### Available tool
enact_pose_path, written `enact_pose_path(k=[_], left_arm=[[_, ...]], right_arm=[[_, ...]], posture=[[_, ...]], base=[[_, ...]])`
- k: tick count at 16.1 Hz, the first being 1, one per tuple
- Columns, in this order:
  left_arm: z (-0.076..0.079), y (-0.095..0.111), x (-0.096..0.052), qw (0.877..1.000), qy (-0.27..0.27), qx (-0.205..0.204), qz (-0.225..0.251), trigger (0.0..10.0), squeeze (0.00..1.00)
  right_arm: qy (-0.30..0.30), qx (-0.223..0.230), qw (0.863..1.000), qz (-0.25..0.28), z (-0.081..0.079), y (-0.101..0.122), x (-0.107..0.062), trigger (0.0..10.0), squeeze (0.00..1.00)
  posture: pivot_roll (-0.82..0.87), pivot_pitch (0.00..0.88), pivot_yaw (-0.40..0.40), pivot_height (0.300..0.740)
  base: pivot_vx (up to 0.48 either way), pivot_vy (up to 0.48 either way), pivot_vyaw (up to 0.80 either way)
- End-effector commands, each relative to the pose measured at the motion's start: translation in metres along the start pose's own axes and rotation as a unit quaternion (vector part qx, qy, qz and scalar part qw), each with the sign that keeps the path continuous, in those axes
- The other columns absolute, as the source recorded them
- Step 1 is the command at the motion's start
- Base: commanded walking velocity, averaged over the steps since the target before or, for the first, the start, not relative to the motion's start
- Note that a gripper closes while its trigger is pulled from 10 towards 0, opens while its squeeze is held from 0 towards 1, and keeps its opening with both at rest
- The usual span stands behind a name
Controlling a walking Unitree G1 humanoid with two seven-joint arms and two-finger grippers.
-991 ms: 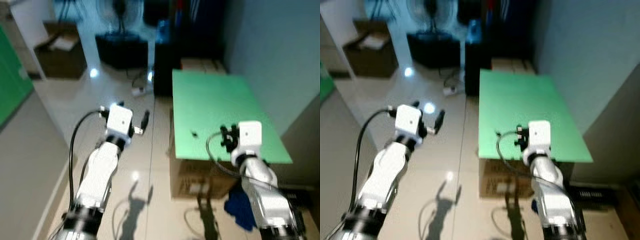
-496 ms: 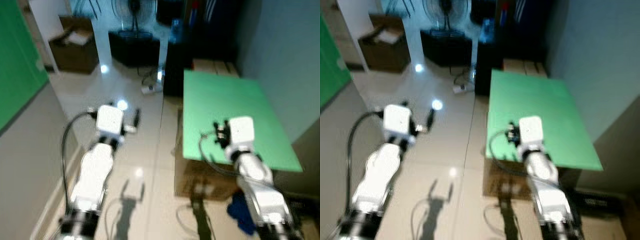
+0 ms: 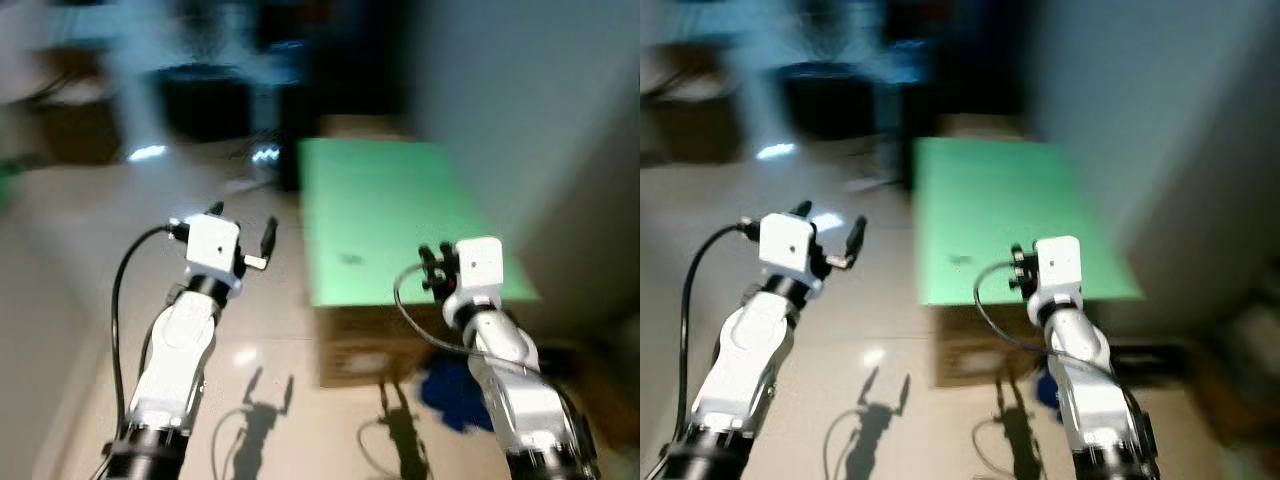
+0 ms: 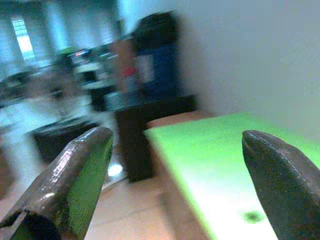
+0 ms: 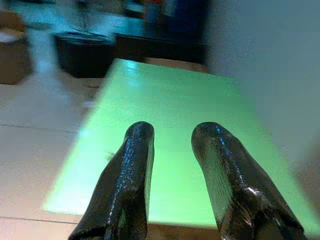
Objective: Hang keys on a hook
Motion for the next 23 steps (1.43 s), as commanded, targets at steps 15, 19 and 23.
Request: enact_pose_path(k=[15, 19, 23], left_arm=[[0.005, -0.005, 0.000, 1.000, -0.006, 0.003, -0.016, 10.0, 0.00], [0.006, -0.006, 0.001, 1.000, -0.011, 0.004, -0.020, 10.0, 0.00], [0.006, -0.006, 0.002, 1.000, -0.015, 0.005, -0.022, 10.0, 0.00]], right_arm=[[0.066, -0.034, 0.997, -0.017, -0.007, -0.005, -0.005, 10.0, 0.00], [0.063, -0.031, 0.997, -0.020, -0.005, -0.007, -0.007, 10.0, 0.00], [0.104, -0.039, 0.994, -0.021, -0.014, -0.007, -0.010, 10.0, 0.00]], posture=[[-0.12, 0.008, -0.033, 0.740], [-0.12, 0.016, -0.025, 0.740], [-0.12, 0.020, -0.021, 0.740]], base=[[0.295, 0.000, 0.16], [0.296, 0.000, 0.00], [0.296, 0.000, 0.40]])
Point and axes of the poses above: a point about 5 cm out from each wrist's last joint towards the gripper, its own x axis pointing out of the wrist towards the gripper, its own y axis along the axis of the wrist's last joint, z = x × y, the point moved 3 cm from there along x, pointing out of the wrist towards the gripper, and after that the axes turned 2 degrees about x, right-handed, at the moved point
